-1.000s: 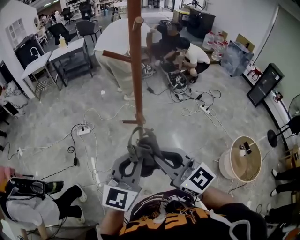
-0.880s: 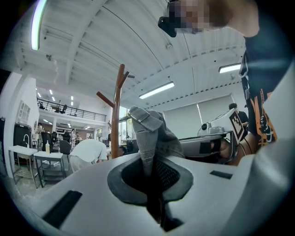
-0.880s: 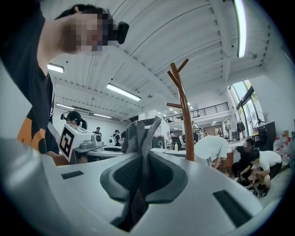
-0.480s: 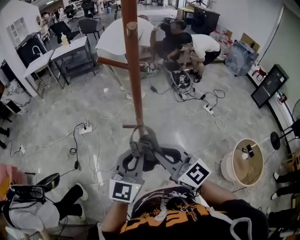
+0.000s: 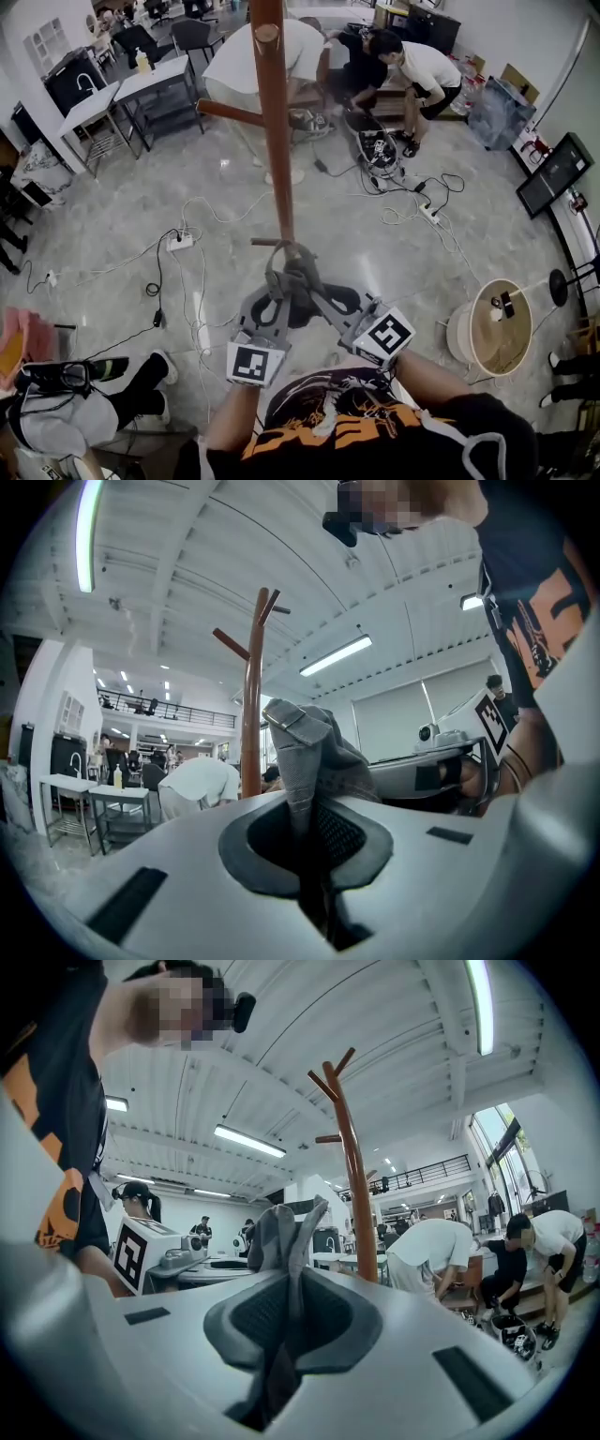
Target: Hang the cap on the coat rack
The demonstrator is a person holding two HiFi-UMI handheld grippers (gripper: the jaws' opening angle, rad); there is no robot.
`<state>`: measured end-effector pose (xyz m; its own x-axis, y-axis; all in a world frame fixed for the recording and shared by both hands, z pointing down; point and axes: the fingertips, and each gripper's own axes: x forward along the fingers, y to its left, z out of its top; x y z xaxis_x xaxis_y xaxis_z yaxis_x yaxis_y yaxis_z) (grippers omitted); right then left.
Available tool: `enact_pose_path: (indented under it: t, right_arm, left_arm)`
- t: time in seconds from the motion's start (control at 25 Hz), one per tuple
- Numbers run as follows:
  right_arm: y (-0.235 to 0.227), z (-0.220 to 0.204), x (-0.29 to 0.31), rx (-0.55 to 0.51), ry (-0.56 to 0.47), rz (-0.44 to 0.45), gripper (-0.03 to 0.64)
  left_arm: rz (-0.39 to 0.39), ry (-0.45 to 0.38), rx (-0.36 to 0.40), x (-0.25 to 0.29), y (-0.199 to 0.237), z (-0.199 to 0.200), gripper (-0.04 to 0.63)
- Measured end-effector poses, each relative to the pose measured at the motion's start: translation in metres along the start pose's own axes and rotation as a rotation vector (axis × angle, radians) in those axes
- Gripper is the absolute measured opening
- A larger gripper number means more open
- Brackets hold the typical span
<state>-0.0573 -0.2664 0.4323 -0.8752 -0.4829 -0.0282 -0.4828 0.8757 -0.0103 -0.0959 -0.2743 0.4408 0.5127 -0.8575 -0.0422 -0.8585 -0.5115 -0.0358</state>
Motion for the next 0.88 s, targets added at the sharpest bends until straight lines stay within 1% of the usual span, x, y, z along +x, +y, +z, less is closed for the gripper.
enact_pose_path:
  t: [0.24,0.44,0.52,0.6,0.68,0.8,0.88]
  right_arm:
    - [-0.009,-0.026,-0.002,0.020,0.020,-0.009,0.040]
    - [-0.021,-0.048,-0.002,0.052,0.032,-0.037,0.040]
    - [-0.024,-0.055,0.001,0.053,0.039,-0.052,0.040]
    - [-0.026,-0.062,0.003,0.061,0.044,-0.063,0.040]
    - [-0.029,-0.068,0.004,0.073,0.045,-0.072,0.040]
    - [-0.033,-0.072,0.006,0.077,0.047,-0.083,0.040]
    - [-0.036,-0.075,0.009,0.076,0.048,-0.091,0.040]
  left_arm:
    - [0.004,0.006,0.007,0.006,-0.002,-0.023,0.031]
    - [0.002,0.009,0.048,0.016,-0.005,-0.040,0.031]
    - [0.016,0.011,0.038,0.019,-0.002,-0.051,0.029]
    - [0.028,0.025,0.043,0.021,0.001,-0.062,0.031]
    - [0.037,0.030,0.045,0.023,0.003,-0.066,0.031]
    - [0.044,0.026,0.019,0.026,0.007,-0.073,0.031]
    - [0.044,0.034,0.027,0.028,0.010,-0.077,0.031]
